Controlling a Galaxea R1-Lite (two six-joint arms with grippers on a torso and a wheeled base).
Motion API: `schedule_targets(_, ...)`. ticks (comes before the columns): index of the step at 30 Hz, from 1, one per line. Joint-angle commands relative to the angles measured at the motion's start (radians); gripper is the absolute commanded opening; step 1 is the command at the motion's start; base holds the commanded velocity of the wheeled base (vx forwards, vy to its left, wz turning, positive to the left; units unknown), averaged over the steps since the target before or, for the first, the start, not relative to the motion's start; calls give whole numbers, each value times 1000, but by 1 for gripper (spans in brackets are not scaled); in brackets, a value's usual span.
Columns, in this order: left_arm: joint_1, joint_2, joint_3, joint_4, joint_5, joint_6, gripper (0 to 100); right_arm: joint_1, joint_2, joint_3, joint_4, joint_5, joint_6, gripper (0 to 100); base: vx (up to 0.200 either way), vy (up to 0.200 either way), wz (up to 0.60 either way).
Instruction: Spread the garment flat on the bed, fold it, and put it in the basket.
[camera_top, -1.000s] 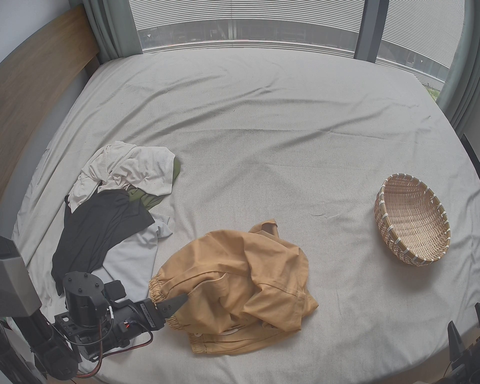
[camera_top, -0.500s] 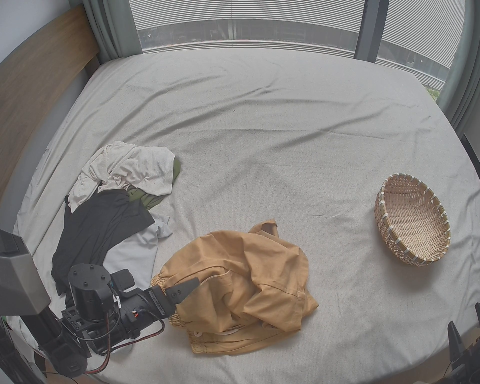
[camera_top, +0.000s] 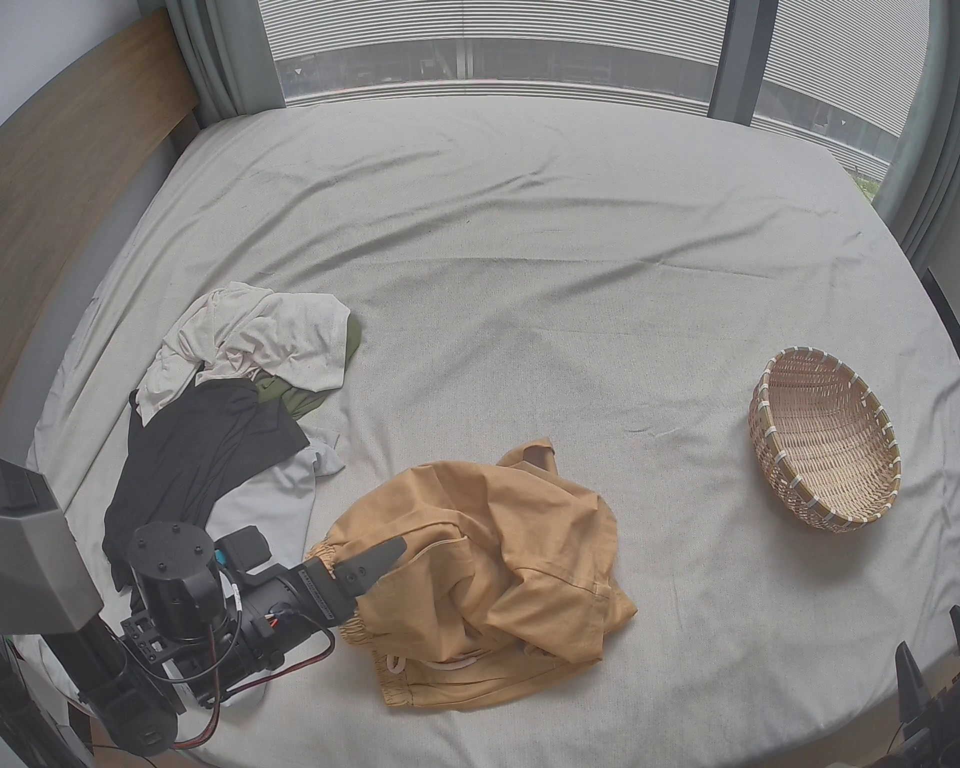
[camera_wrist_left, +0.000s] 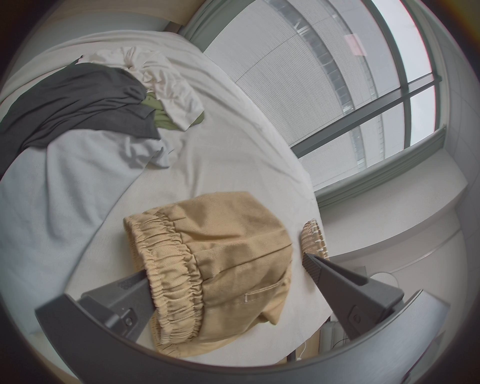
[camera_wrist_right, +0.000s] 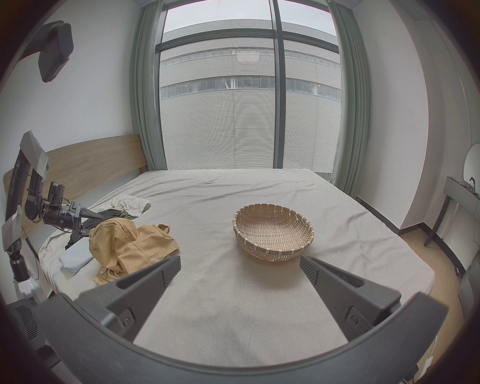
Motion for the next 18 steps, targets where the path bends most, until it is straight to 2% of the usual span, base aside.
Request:
schedule_targets(1,-1,-3,2,-24,-6,0,100,0,-13,18,0,0,0,100,0,0,0)
schedule_targets(9,-43,10,19,-24,-21,1,100,0,-13,18,0,0,0,100,0,0,0)
schedule_targets(15,-41,16,11,-24,-18,4,100,0,-15,18,1,0,0,100,0,0,0)
schedule_targets(16,-41,16,12,-24,-18,4,0,0,-13,18,0,0,0,100,0,0,0)
schedule_targets(18,-40,14,11,-24,-19,4,0,0,-13,18,1,0,0,100,0,0,0)
